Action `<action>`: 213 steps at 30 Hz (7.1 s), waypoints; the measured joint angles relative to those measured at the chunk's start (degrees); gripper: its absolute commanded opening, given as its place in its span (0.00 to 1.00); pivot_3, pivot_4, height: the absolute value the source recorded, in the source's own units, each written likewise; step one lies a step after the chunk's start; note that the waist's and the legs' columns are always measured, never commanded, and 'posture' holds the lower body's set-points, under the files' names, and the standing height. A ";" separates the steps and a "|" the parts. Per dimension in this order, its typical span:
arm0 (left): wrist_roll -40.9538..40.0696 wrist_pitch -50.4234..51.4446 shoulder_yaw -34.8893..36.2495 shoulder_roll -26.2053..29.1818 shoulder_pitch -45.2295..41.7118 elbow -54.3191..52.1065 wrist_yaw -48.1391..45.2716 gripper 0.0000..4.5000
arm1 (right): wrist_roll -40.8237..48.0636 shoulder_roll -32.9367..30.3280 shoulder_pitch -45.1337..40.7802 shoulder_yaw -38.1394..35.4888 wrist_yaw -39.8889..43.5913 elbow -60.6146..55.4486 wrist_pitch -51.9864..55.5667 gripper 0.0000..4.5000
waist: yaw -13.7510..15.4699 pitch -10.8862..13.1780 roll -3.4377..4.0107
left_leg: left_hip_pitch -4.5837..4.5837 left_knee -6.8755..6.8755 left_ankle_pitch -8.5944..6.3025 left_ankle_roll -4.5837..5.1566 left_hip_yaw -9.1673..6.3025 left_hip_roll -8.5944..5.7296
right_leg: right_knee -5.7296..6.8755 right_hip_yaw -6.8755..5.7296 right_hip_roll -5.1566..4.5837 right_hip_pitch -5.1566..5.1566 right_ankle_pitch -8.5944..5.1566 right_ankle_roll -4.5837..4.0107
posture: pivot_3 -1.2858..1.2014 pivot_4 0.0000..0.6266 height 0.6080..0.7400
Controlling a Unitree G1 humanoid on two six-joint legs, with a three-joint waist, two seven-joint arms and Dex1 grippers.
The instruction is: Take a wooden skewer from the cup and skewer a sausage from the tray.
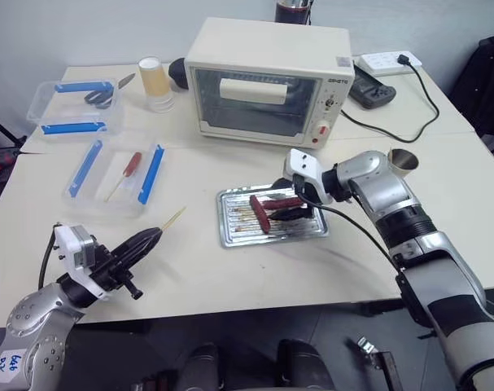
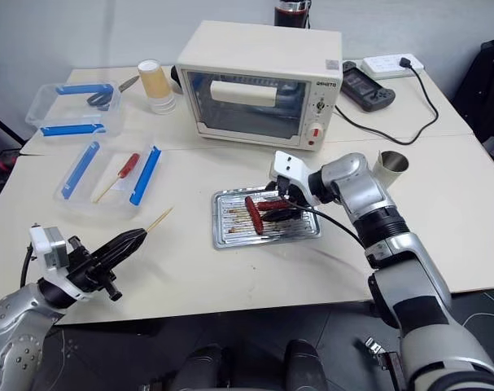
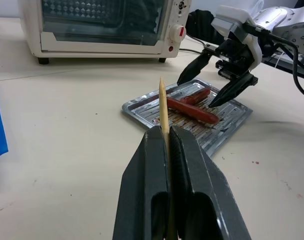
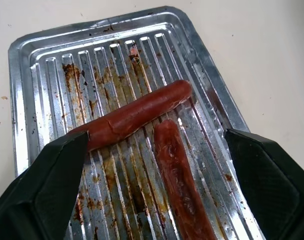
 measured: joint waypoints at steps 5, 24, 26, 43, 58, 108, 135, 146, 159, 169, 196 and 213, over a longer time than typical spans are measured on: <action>0.00 -0.10 -0.01 -0.19 0.01 -0.20 0.63 0.00 | -2.05 1.72 -0.85 0.00 0.35 4.59 -2.34 0.65 | -0.31 0.00 0.00 | 0.01 -0.03 0.00 0.00 -0.01 0.01 | 0.01 0.00 0.00 -0.03 0.00 0.00 | 0.52 0.24 1.00; -0.01 0.03 -0.58 -0.17 -1.44 -0.45 1.19 0.00 | -4.55 3.49 -1.92 -0.56 0.45 9.01 -7.03 0.31 | -0.28 0.00 0.00 | 0.02 -0.03 0.00 -0.01 -0.06 0.02 | 0.01 0.02 0.00 -0.03 0.00 0.00 | 0.52 0.24 1.00; 0.00 0.06 -0.96 -0.17 -1.62 -0.45 1.19 0.00 | -4.52 3.40 -1.88 -0.56 1.22 8.90 -6.90 0.22 | -0.27 0.00 0.00 | 0.02 -0.03 0.00 -0.01 -0.06 0.02 | 0.01 0.01 0.00 -0.03 0.00 0.00 | 0.52 0.24 1.00; 2.22 0.07 -6.14 4.21 -3.76 -0.48 -3.31 0.00 | 1.30 -1.25 1.47 -4.98 10.53 -4.70 -8.64 0.14 | -0.17 0.00 0.00 | 0.01 -0.06 -0.01 -0.01 -0.06 0.00 | -0.01 0.01 0.00 -0.03 0.00 0.00 | 0.52 0.24 1.00; 4.24 1.53 -15.68 6.05 -13.13 -2.08 -8.03 0.00 | 12.14 -5.17 7.08 -3.62 13.96 -29.35 -4.09 0.14 | -0.08 0.00 0.00 | 0.04 -0.04 -0.01 -0.02 -0.10 0.00 | 0.01 0.01 -0.01 -0.03 0.00 0.00 | 0.52 0.24 1.00; 5.22 -0.04 -16.83 4.49 -15.67 2.62 -9.17 0.00 | 11.83 -6.62 7.43 -2.49 14.07 -28.59 -5.69 0.14 | -0.04 0.00 0.00 | 0.04 -0.03 -0.01 -0.01 -0.09 -0.01 | 0.01 0.00 -0.01 -0.02 0.00 0.00 | 0.52 0.24 1.00; 7.86 -0.43 -20.55 2.76 -18.79 4.45 -9.33 0.00 | 11.09 -6.97 7.43 -1.11 14.07 -28.46 -5.75 0.14 | -0.03 0.00 0.00 | 0.03 -0.02 -0.01 -0.01 -0.08 -0.02 | 0.01 -0.01 -0.01 -0.02 0.00 0.00 | 0.52 0.24 1.00; 10.56 2.21 -23.77 2.79 -23.59 5.66 -9.65 0.00 | 9.00 -8.15 7.41 0.00 14.26 -28.48 -6.93 0.14 | -0.02 0.00 0.00 | 0.03 -0.01 -0.01 -0.01 -0.05 -0.03 | 0.02 -0.02 0.00 -0.01 0.00 0.00 | 0.52 0.24 1.00; 12.25 2.72 -26.25 -1.40 -27.42 7.98 -9.53 0.00 | 8.69 -8.25 5.68 1.62 14.36 -29.26 -6.37 0.14 | 0.01 0.00 -0.01 | 0.03 0.01 -0.01 -0.01 -0.05 -0.03 | 0.03 -0.02 0.00 -0.01 0.00 0.00 | 0.52 0.24 1.00; 13.56 2.71 -27.84 -3.86 -30.10 9.68 -9.55 0.00 | 8.84 -7.62 5.67 2.19 14.36 -29.69 -6.29 0.14 | 0.01 0.01 -0.01 | 0.03 0.02 -0.01 -0.01 -0.05 -0.03 | 0.04 -0.03 0.00 -0.01 0.00 0.01 | 0.52 0.24 1.00; 11.10 -2.08 -19.69 -4.59 -18.47 7.18 -7.23 0.00 | 21.09 -16.10 8.14 -8.35 13.90 -33.59 2.03 0.99 | 0.10 0.03 -0.05 | 0.03 -0.02 -0.02 0.00 -0.15 0.01 | 0.00 -0.05 -0.03 0.00 0.00 0.01 | 0.52 0.24 1.00; 2.17 -2.63 5.25 -13.50 -18.41 3.06 27.83 0.00 | 37.45 -10.31 35.01 -34.53 -8.38 -51.10 -0.69 0.99 | 1.66 -0.01 -0.29 | 0.12 0.06 -0.03 0.04 -0.16 -0.03 | 0.03 0.01 -0.05 0.11 0.03 0.03 | 0.52 0.24 1.00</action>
